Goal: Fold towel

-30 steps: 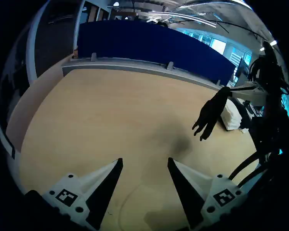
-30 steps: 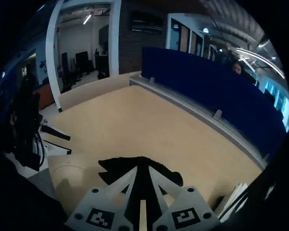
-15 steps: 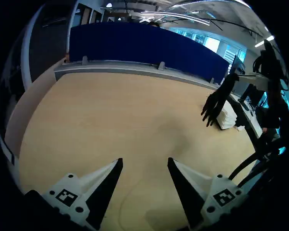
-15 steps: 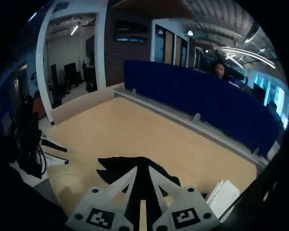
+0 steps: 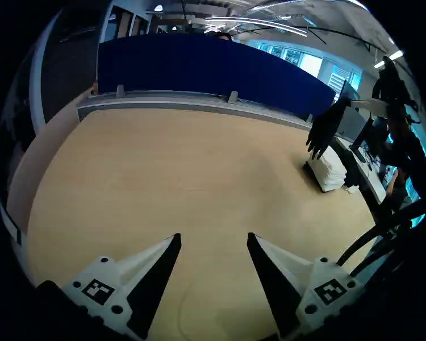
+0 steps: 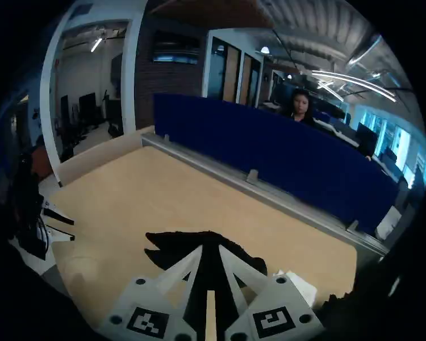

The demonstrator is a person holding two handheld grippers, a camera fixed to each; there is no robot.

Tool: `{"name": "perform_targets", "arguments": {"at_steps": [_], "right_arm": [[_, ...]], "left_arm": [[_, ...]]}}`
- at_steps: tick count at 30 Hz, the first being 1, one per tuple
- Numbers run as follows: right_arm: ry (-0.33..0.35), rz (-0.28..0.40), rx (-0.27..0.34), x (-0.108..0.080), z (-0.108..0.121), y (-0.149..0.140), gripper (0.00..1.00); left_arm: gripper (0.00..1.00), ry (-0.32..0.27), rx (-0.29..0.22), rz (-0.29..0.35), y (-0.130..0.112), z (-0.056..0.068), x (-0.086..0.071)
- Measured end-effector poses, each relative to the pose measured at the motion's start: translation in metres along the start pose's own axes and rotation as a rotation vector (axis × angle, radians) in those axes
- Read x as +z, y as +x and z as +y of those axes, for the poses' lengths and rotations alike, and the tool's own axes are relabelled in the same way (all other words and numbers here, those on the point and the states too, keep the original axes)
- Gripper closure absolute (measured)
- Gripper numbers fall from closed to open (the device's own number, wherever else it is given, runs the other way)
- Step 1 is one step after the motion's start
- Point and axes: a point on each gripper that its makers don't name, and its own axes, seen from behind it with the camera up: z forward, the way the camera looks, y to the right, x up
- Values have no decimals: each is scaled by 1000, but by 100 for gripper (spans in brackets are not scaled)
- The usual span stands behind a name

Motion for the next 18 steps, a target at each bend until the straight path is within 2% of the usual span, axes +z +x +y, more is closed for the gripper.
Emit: {"name": "perform_targets", "arguments": {"at_steps": [6,18], "right_arm": [[-27,-17,-21,2,36,0,95],[-78,-10,0,12,109,12,96]], "left_arm": [[14,8,-8,-5,-1,8,0],[14,31,-22,-7,-2,16,6]]}}
